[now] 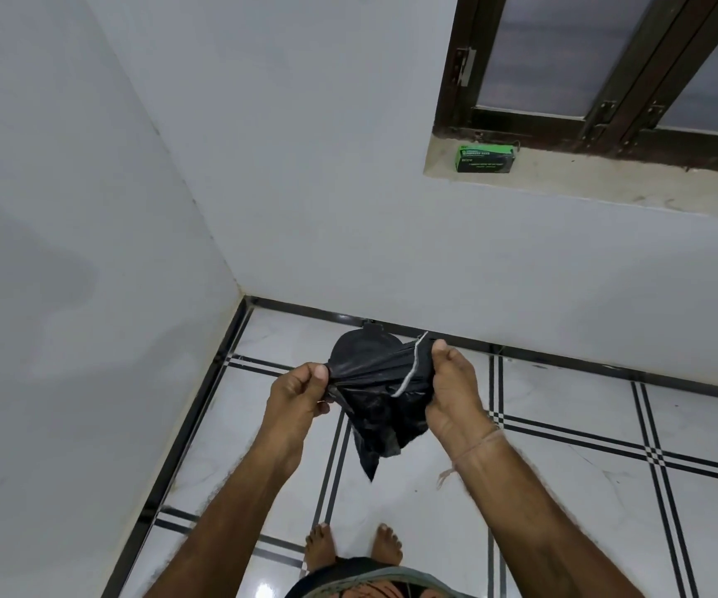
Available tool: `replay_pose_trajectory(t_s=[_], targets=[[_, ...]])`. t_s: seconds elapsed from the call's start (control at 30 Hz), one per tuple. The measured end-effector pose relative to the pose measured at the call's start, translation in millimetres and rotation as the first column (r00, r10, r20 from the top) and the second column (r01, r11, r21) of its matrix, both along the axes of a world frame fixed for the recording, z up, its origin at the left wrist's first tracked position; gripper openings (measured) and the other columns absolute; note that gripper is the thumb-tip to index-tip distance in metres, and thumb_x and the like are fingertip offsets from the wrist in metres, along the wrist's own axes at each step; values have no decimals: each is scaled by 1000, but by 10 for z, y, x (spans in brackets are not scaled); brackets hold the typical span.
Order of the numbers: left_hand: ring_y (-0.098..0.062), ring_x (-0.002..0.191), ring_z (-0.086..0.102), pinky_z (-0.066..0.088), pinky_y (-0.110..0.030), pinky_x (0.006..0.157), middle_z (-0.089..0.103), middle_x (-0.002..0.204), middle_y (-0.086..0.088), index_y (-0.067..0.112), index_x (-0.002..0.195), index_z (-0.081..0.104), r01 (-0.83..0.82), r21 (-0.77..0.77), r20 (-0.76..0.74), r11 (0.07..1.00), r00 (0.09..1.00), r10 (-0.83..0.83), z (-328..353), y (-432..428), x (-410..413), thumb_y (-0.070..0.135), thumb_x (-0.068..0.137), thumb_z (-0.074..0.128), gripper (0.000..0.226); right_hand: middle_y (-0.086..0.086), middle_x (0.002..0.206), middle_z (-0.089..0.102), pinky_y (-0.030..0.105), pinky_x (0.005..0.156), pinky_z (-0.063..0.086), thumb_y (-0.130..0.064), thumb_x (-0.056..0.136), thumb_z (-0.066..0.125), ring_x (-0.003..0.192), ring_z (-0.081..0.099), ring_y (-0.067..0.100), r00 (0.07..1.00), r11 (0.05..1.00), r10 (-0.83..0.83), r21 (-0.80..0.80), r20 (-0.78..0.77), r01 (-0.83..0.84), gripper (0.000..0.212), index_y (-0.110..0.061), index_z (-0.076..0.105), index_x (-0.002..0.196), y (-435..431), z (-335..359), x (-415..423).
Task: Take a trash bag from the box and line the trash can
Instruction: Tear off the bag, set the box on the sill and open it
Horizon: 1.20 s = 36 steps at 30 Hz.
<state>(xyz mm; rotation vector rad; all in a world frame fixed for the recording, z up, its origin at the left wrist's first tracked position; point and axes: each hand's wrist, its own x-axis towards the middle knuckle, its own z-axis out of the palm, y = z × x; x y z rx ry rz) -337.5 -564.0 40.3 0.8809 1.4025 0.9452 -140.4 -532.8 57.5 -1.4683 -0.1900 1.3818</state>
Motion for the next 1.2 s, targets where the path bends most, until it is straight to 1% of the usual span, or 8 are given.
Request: replay_pose_trajectory(t_s=[0.17, 0.3, 0.47, 0.6, 0.8, 0.93, 1.07, 1.2], targets=[[-16, 104, 71, 55, -35, 89, 78, 108, 1, 19, 106, 73, 241, 2, -243, 970, 941, -234, -29, 18, -184, 28, 109, 53, 22, -3, 56, 69, 30, 65, 57, -31, 105, 57, 53, 67, 13, 997, 993, 76, 87, -27, -74, 38, -14, 66, 72, -21, 114, 68], [-3, 116, 68, 50, -28, 101, 75, 123, 11, 31, 123, 69, 273, -32, -20, 962, 962, -274, 208, 100, 13, 55, 103, 52, 36, -3, 51, 68, 19, 46, 52, -29, 107, 53, 44, 65, 8, 979, 969, 201, 144, 17, -201, 40, -12, 66, 73, -17, 245, 54], [-14, 76, 70, 53, -23, 69, 74, 83, -3, 10, 93, 74, 425, 33, 33, 904, 904, -426, 315, 177, 358, 30, 103, 63, 26, 3, 58, 72, 20, 48, 55, -30, 107, 53, 49, 69, 13, 952, 933, 306, 193, 13, -302, 45, -11, 67, 68, 29, 332, 45], [-20, 74, 71, 58, -28, 71, 75, 85, -14, 2, 92, 75, 364, -14, 251, 931, 903, -349, 291, 135, 399, 22, 103, 64, 25, 5, 67, 76, 26, 60, 60, -32, 106, 55, 60, 72, 15, 944, 922, 330, 212, 4, -323, 51, -17, 76, 61, 84, 295, 87], [-33, 81, 75, 64, -35, 70, 73, 108, -36, -11, 108, 73, 30, -129, 317, 991, 948, 13, 284, 97, 559, 13, 92, 76, 28, -9, 89, 69, 11, 68, 48, -35, 101, 64, 75, 58, -3, 773, 899, 145, 243, 617, -364, 18, -18, 67, 97, -143, 157, 87], [-32, 74, 77, 64, -35, 65, 76, 98, -31, -19, 113, 66, -20, -181, 394, 983, 915, 91, 292, 97, 554, 25, 87, 77, 52, 0, 85, 68, 21, 58, 48, -33, 96, 72, 77, 61, 8, 832, 805, 429, 270, 353, -529, 25, -8, 70, 98, -337, 188, 25], [-41, 93, 73, 63, -47, 83, 72, 112, -38, -16, 112, 69, -10, -205, 398, 979, 913, 93, 222, 57, 572, 39, 81, 78, 63, 12, 82, 66, 37, 70, 55, -18, 94, 75, 79, 63, 23, 882, 857, 396, 243, 254, -455, 19, -4, 68, 84, -317, 167, 0], [-34, 85, 76, 65, -40, 67, 76, 106, -30, -6, 109, 74, -14, -250, 467, 968, 874, 133, 199, 20, 580, 35, 86, 72, 47, 9, 84, 70, 28, 64, 59, -18, 95, 72, 74, 68, 16, 932, 913, 353, 187, 76, -361, 23, -12, 63, 74, -308, 150, 57]])
